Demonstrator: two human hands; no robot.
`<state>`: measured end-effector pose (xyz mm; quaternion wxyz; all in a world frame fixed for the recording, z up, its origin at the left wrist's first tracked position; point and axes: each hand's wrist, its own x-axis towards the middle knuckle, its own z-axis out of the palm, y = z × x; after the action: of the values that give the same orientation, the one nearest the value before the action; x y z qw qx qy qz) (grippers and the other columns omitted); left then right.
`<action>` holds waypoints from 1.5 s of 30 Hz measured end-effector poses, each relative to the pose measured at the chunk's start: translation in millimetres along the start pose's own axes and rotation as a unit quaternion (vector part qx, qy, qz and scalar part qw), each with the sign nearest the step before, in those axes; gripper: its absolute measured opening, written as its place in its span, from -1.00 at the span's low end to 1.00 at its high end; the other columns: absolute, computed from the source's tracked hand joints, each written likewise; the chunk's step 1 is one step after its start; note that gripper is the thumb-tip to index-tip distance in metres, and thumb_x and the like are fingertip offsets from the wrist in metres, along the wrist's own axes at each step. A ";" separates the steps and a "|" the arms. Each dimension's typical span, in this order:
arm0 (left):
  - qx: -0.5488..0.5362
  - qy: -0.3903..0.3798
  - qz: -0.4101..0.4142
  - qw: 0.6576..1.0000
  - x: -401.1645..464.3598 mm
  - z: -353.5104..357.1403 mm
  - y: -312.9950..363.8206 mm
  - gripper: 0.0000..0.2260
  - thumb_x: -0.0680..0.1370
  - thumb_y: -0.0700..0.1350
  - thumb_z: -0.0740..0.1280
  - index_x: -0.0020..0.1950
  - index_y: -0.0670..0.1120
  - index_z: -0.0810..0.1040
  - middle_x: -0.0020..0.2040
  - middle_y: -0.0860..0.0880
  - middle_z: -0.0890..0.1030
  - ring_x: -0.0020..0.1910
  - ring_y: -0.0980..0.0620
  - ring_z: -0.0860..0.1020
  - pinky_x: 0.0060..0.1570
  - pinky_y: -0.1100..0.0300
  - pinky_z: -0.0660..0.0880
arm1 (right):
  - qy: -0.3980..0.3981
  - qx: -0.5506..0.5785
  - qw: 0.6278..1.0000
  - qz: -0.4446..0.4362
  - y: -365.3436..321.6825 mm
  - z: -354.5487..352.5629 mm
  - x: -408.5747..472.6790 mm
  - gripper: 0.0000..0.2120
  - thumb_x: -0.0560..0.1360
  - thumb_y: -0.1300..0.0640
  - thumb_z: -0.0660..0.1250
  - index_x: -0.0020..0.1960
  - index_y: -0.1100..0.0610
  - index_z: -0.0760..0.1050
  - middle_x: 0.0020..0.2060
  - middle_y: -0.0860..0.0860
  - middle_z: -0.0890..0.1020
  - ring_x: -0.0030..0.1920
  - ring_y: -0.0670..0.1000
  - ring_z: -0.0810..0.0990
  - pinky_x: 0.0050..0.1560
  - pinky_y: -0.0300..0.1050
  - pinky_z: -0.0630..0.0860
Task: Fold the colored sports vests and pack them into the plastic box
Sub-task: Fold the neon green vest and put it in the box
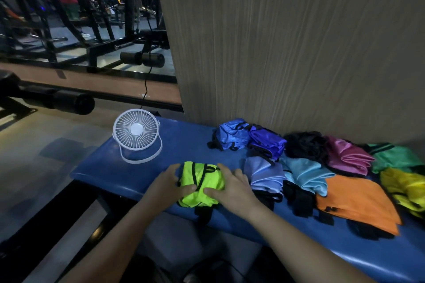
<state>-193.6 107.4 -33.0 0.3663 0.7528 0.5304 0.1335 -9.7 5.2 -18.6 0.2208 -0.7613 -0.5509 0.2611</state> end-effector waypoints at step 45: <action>-0.230 -0.243 0.329 0.883 -143.4 145.7 395.6 -0.44 0.50 -0.23 0.49 0.43 0.12 0.43 0.19 -0.01 0.64 0.08 0.12 0.66 0.05 0.21 0.61 | 0.319 0.107 0.941 0.024 163.0 -324.9 -273.8 -0.47 0.37 0.14 0.52 0.26 -0.10 0.43 0.04 -0.03 0.63 0.04 0.01 0.62 0.09 0.08 0.61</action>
<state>111.9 -147.7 166.6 0.5818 0.7873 0.1006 0.1776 246.1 -320.0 170.9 0.4591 -0.7896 -0.4015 0.0674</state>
